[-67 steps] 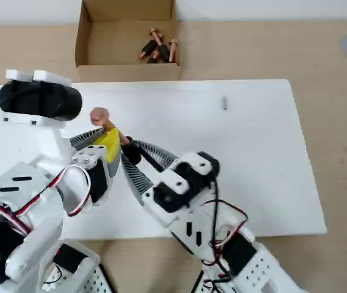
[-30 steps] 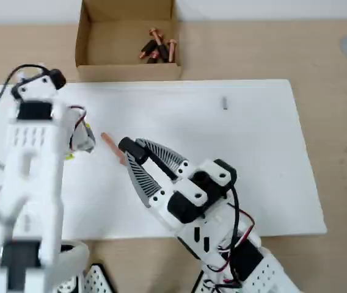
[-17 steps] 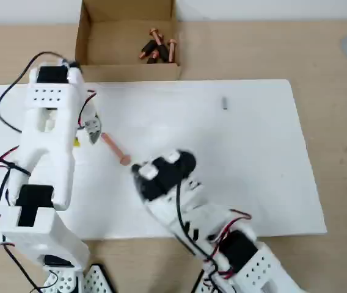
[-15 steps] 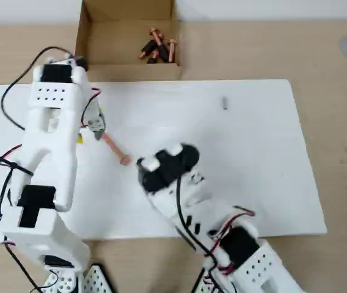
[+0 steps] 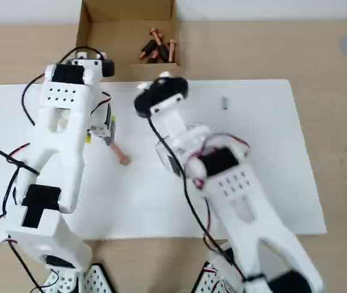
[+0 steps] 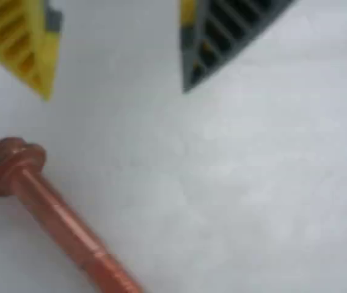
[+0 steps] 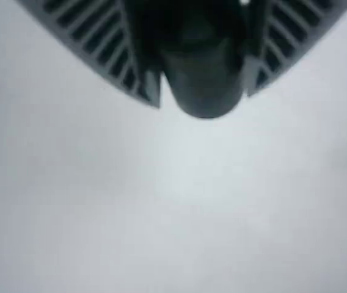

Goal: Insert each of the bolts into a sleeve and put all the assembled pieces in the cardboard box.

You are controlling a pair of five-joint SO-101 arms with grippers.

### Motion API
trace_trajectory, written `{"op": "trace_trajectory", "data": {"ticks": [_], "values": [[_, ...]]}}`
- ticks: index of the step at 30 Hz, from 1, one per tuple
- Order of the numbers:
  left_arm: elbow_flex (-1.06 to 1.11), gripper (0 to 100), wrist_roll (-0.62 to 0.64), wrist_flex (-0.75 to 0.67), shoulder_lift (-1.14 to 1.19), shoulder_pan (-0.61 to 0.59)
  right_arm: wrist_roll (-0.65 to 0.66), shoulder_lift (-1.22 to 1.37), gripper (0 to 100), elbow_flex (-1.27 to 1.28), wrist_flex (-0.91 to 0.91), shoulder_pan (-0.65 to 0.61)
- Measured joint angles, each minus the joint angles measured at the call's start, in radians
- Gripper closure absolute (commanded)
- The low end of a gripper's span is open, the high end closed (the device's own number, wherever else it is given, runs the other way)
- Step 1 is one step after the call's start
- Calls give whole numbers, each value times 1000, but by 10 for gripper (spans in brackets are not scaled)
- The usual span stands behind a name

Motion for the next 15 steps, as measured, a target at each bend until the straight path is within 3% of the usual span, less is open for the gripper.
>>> {"op": "trace_trajectory", "data": {"ticks": [7, 15], "values": [[213, 843, -32, -189, -118, 38, 0, 215, 986, -137, 187, 0], [756, 843, -12, -542, -555, 107, 49, 307, 984, -190, 252, 0]]}}
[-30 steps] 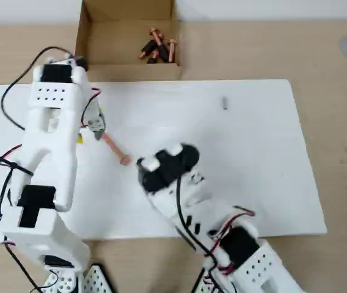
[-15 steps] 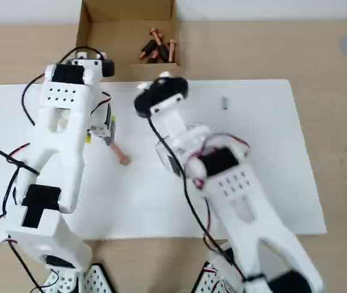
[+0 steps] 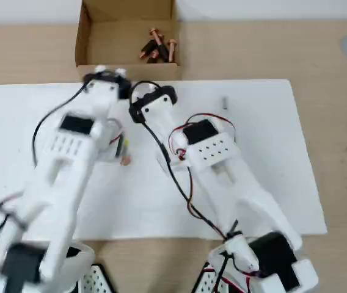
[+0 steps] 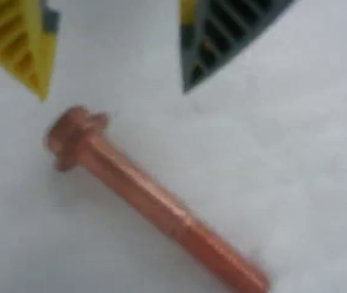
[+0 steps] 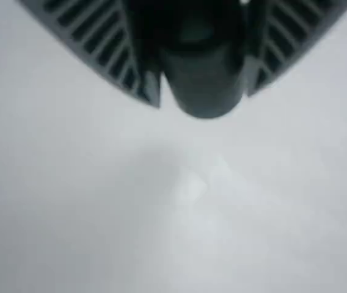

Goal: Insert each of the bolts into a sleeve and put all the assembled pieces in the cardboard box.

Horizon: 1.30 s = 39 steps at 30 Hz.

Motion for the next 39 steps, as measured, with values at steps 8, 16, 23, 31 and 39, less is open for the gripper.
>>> {"op": "trace_trajectory", "data": {"ticks": [8, 16, 23, 31, 39], "values": [[311, 843, 9, -66, -411, 6, 49, 83, 815, -31, 0, 2], [410, 843, 9, 9, -655, -51, 55, 164, 749, -32, 0, 2], [491, 843, 9, 28, -778, -54, 55, 163, 699, -35, 64, 2], [519, 843, 9, 81, -859, -54, 54, 28, 699, -106, 249, 20], [519, 843, 8, 95, -896, -54, 52, -29, 699, -101, 311, 20]]}}
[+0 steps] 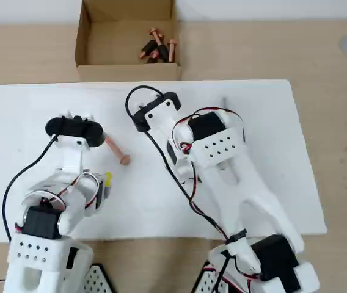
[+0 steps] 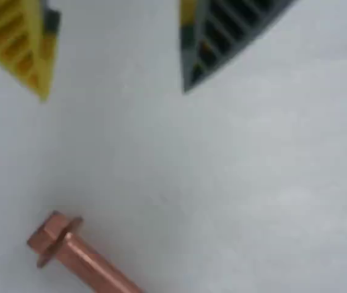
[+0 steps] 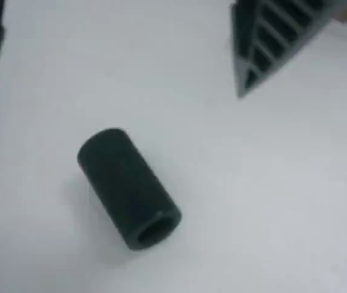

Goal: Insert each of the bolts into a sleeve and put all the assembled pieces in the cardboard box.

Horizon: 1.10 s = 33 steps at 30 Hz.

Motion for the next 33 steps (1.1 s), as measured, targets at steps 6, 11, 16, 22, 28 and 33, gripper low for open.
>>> {"op": "trace_trajectory", "data": {"ticks": [6, 11, 16, 22, 28, 33], "values": [[0, 843, -60, 0, -2, 0, 57, 41, 698, 21, -31, 8], [0, 843, -149, 0, -2, 0, 367, 175, 700, 21, -9, 104], [0, 843, -204, 0, -2, 0, 646, 311, 701, -40, 57, 247], [0, 843, -213, -14, -2, 0, 666, 359, 701, -183, 89, 264], [2, 843, -213, -23, -2, 0, 577, 361, 701, -279, 158, 183], [46, 843, -213, -55, -2, 0, 562, 376, 702, -284, 129, 150]]}}
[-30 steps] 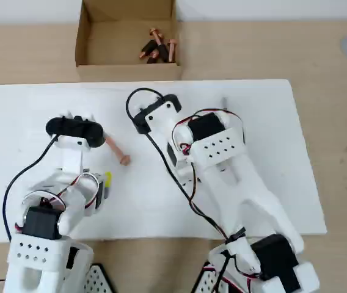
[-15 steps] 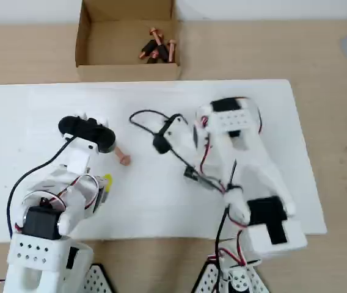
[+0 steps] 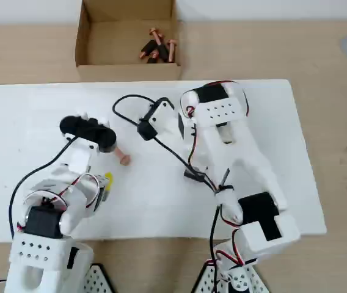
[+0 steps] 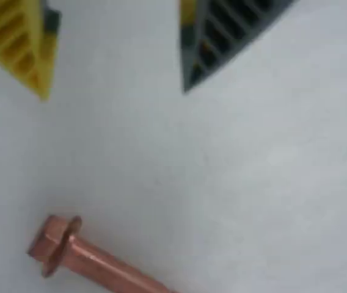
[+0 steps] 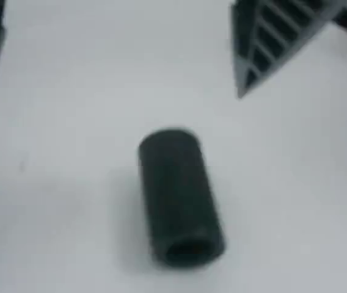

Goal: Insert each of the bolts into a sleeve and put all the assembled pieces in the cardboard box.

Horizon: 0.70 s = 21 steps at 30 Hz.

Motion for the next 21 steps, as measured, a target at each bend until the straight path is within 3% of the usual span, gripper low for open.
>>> {"op": "trace_trajectory", "data": {"ticks": [21], "values": [[14, 843, 0, -2, 0, 0, 0, 218, 703, 72, -170, -5]]}}
